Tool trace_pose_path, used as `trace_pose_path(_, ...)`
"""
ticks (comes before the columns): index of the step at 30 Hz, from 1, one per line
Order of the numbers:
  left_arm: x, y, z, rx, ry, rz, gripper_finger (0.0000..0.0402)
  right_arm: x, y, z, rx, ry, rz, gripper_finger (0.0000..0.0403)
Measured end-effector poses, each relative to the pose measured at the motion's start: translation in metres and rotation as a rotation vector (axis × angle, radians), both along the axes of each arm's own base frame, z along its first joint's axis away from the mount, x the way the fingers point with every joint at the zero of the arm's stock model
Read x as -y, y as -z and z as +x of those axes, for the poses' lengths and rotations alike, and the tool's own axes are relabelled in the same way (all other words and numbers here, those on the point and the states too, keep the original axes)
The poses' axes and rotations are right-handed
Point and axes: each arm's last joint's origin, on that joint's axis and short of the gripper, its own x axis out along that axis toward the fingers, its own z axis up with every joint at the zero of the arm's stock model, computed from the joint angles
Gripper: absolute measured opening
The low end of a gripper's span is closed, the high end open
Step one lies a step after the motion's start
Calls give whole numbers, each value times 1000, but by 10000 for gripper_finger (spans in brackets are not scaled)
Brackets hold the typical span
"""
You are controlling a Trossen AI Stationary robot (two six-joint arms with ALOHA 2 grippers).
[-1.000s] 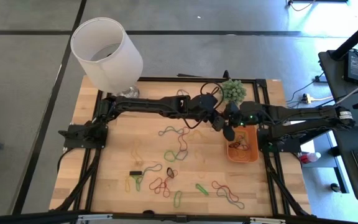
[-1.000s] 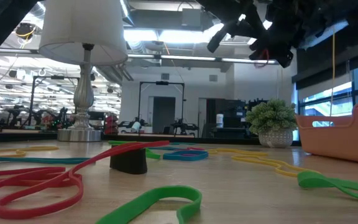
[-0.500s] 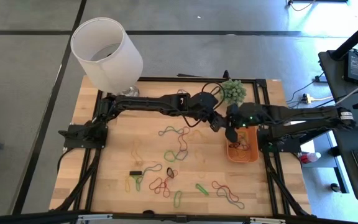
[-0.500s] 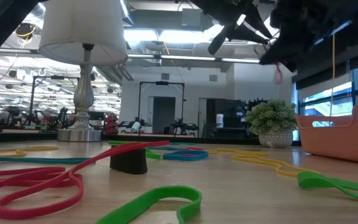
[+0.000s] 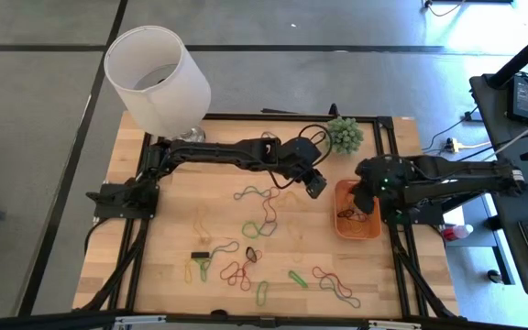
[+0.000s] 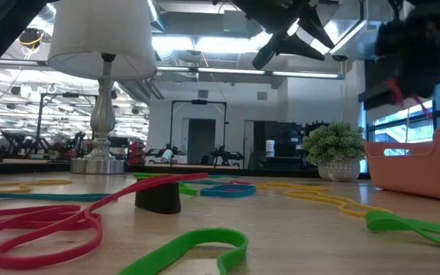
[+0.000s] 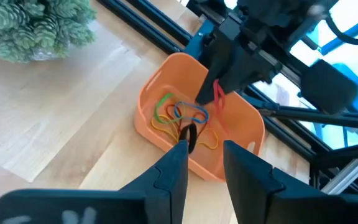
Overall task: Pick and place rubber bands into bin
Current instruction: Put the red rubber band into the orange bin
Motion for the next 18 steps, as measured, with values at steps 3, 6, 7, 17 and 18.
trace_pose_path(3, 0, 0, -1, -10, 0, 0, 87, -3, 6, -9, -111, 30, 41, 2)
trace_pose_path(6, 0, 1, -1, -22, 0, -1, 78, -6, 10, -13, -185, 42, 52, 2)
trace_pose_path(7, 0, 2, -2, -27, 1, 0, 75, -7, 11, -12, -198, 41, 51, 1)
trace_pose_path(17, 3, 10, -9, -151, 75, 83, 12, -10, 56, 0, -412, 84, 88, 0)
trace_pose_path(18, 3, 11, -9, -154, 89, 98, 6, -10, 62, 1, -422, 97, 99, 0)
